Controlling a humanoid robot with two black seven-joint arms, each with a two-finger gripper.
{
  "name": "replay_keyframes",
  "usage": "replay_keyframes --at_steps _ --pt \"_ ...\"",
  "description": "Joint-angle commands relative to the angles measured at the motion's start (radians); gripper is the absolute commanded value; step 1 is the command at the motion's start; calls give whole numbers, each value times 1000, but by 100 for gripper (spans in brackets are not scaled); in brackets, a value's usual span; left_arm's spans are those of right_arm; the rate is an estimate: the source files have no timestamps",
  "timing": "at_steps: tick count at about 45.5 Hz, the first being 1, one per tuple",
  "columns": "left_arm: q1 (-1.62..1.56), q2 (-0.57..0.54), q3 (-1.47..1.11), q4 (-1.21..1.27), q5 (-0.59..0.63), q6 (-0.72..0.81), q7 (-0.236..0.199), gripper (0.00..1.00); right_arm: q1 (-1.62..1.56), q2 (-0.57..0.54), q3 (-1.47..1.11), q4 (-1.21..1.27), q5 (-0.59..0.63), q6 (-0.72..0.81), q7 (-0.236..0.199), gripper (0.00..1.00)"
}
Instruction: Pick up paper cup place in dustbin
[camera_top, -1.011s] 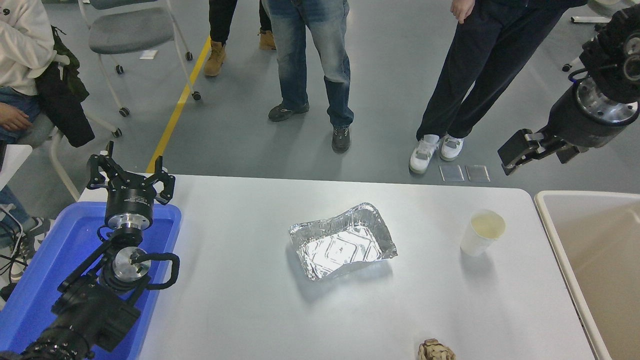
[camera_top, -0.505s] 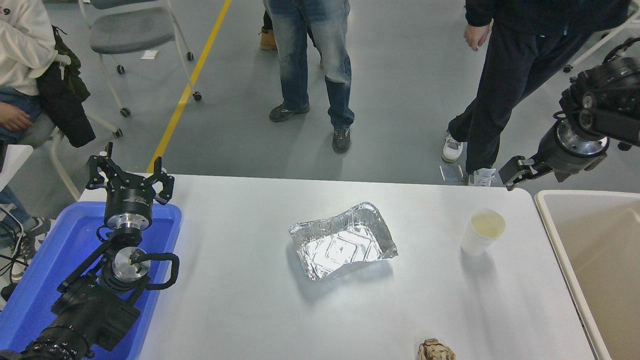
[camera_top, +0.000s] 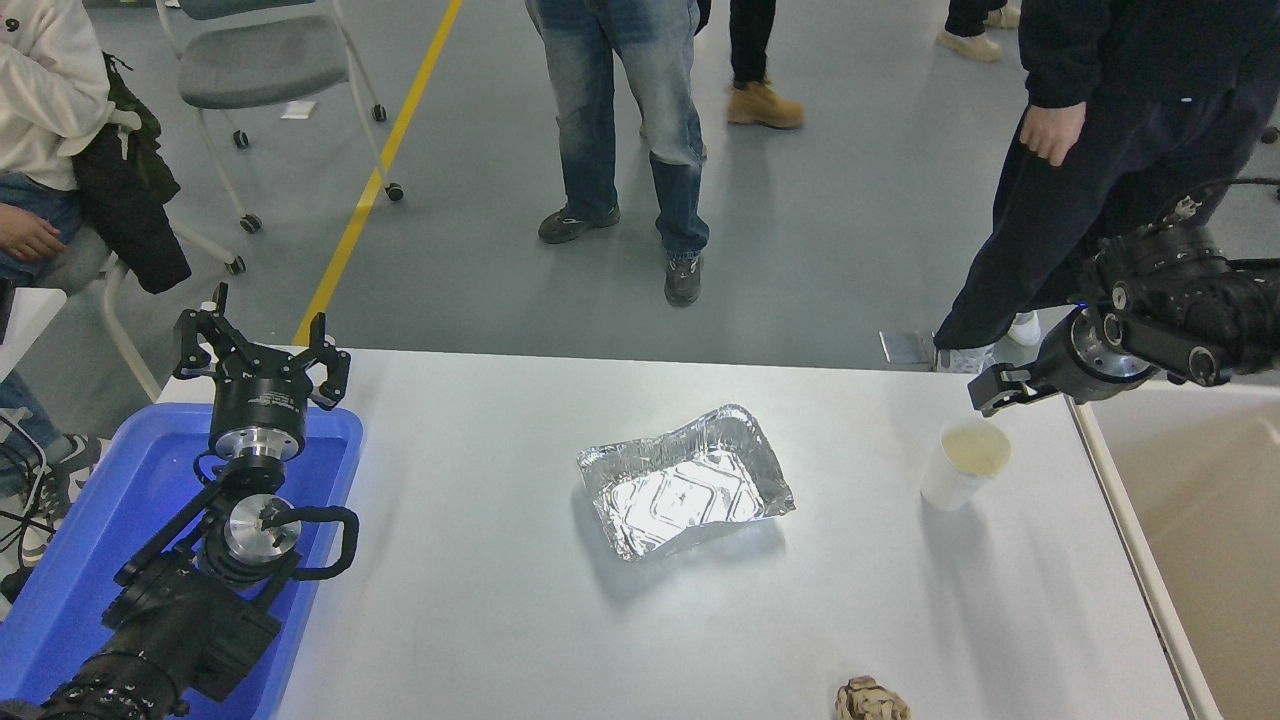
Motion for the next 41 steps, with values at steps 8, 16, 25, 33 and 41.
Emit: replay_keyframes --at_steps 8,16,25,33,41 --pt "-2 0 0 0 0 0 0 99 -105 39 6 -70 -2 -83 -1 100" --pt "0 0 0 0 0 0 0 99 -127 50 9 -70 -1 -106 -1 100" --pt "0 0 0 0 0 0 0 99 -150 55 20 -70 -1 -131 -1 99" --pt "0 0 0 0 0 0 0 99 -161 55 20 -70 -1 -158 0 82" --pt "0 0 0 1 0 0 0 99 -168 55 35 -70 -1 -175 0 47"
